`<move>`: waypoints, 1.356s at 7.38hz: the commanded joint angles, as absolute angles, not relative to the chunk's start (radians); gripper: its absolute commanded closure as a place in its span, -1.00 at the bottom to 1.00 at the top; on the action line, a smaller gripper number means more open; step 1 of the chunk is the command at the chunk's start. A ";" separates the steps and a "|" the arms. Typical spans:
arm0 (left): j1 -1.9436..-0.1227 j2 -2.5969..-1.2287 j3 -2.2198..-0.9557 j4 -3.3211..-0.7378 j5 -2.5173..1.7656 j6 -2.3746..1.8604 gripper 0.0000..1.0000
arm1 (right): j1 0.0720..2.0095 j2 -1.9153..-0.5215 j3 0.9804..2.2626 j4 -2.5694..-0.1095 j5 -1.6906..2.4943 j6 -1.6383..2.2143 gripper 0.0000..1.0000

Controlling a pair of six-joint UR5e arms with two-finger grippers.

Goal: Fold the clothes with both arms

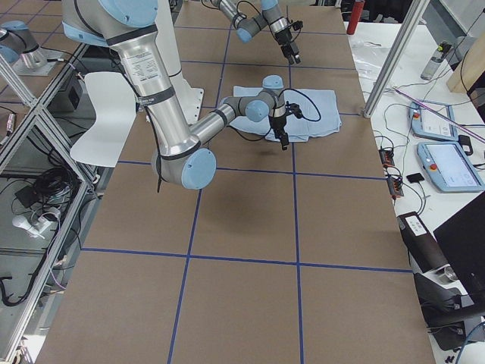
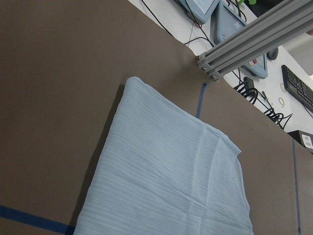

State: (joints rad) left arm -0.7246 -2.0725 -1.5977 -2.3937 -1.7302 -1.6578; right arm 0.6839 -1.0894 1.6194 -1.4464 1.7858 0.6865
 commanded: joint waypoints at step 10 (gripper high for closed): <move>-0.348 -2.040 -1.858 -1.824 -1.683 -1.917 -0.97 | 0.635 -1.147 1.859 -1.434 1.922 1.034 -1.00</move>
